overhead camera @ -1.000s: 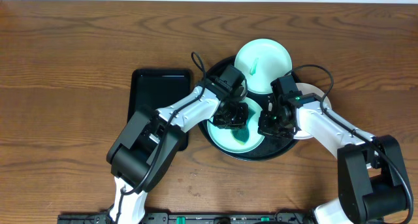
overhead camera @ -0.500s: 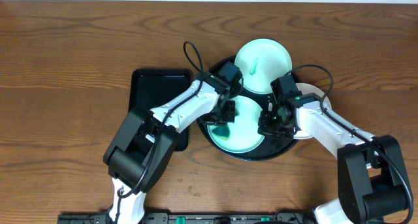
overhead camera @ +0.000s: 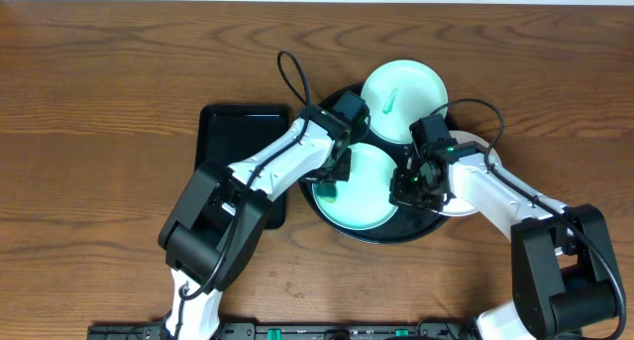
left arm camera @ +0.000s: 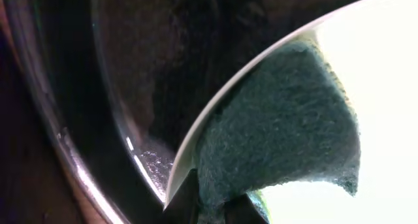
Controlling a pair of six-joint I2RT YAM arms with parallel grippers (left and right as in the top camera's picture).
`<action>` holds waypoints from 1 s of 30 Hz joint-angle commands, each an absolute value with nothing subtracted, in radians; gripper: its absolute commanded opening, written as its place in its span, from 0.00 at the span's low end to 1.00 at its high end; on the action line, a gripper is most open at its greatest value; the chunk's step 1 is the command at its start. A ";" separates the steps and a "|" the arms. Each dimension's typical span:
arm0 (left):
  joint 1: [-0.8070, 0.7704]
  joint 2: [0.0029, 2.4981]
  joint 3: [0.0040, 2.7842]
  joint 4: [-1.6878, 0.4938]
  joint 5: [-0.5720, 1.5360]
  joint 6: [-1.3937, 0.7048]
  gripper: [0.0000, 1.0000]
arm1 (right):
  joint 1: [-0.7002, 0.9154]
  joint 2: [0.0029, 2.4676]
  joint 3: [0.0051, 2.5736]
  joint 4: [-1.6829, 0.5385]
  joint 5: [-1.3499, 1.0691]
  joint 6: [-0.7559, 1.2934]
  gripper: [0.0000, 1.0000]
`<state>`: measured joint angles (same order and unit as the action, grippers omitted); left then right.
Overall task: Clean dirty plates on tray and stack at the side
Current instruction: 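Scrub the mint plate with the sponge while the right gripper holds its rim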
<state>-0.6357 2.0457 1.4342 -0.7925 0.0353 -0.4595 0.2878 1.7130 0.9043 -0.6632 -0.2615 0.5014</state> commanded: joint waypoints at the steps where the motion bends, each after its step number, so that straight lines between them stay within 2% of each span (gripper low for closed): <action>1: -0.585 2.093 1.433 -0.734 0.050 -0.399 0.07 | 0.290 1.757 0.887 -0.673 -0.120 0.493 0.01; 5: -0.593 2.093 1.420 -0.625 0.403 -0.398 0.07 | 0.290 1.757 0.887 -0.673 -0.120 0.493 0.01; 8: -0.616 2.093 1.415 -0.571 0.543 -0.414 0.07 | 0.290 1.757 0.887 -0.673 -0.120 0.493 0.01; 20: -0.693 2.093 1.360 -0.560 0.591 -0.450 0.07 | 0.290 1.757 0.887 -0.678 -0.120 0.493 0.01; 23: -0.693 2.093 1.338 -0.607 0.487 -0.450 0.08 | 0.290 1.757 0.887 -0.681 -0.120 0.493 0.01; 30: -0.682 2.093 1.348 -0.807 -0.214 -0.514 0.07 | 0.290 1.757 0.887 -0.686 -0.120 0.492 0.01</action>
<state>-0.7151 2.0415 1.3949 -0.7441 0.2653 -0.4828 0.2878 1.7138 0.9089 -0.6685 -0.2432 0.5014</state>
